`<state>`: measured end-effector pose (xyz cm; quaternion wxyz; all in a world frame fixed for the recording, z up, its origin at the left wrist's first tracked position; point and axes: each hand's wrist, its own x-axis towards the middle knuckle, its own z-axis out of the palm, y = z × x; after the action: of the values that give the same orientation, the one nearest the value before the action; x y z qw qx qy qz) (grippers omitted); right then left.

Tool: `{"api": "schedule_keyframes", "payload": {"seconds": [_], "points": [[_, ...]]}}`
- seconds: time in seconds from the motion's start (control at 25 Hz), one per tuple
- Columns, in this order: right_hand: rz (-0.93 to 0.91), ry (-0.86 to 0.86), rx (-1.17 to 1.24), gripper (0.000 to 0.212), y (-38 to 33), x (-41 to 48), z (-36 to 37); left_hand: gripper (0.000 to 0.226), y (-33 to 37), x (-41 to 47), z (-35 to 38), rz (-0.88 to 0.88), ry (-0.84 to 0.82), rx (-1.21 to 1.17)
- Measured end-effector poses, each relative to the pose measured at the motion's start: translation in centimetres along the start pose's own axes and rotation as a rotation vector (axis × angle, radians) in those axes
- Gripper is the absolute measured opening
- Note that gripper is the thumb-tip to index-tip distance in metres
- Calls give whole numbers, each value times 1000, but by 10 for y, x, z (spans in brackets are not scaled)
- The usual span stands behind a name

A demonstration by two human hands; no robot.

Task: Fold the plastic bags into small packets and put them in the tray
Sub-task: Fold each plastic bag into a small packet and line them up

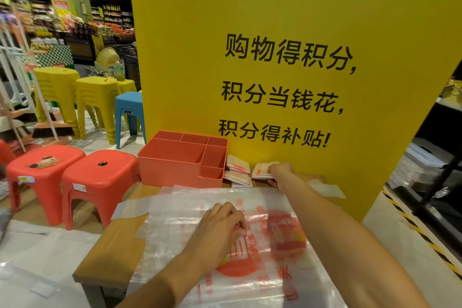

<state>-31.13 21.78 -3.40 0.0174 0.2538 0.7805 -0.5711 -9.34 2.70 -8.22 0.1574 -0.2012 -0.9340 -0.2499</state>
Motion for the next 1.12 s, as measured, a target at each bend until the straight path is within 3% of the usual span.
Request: {"api": "schedule_keyframes", "payload": {"seconds": [0.28, 0.48, 0.64, 0.96, 1.12], "points": [[-227, 175, -497, 47, 6, 9, 5, 11, -2, -1, 4, 9, 15, 8], [-244, 245, -632, 58, 12, 6, 7, 10, -2, -1, 4, 4, 1, 9], [-314, 317, -599, 62, 7, -2, 4, 10, -2, -1, 5, 5, 4, 12], [-545, 300, -598, 25, 2, -37, -37, 10, -4, 0, 3, 14, -1, 0], [-743, 76, -558, 16, 40, -94, -84, 11, -5, 7, -4, 42, -72, 18]]}}
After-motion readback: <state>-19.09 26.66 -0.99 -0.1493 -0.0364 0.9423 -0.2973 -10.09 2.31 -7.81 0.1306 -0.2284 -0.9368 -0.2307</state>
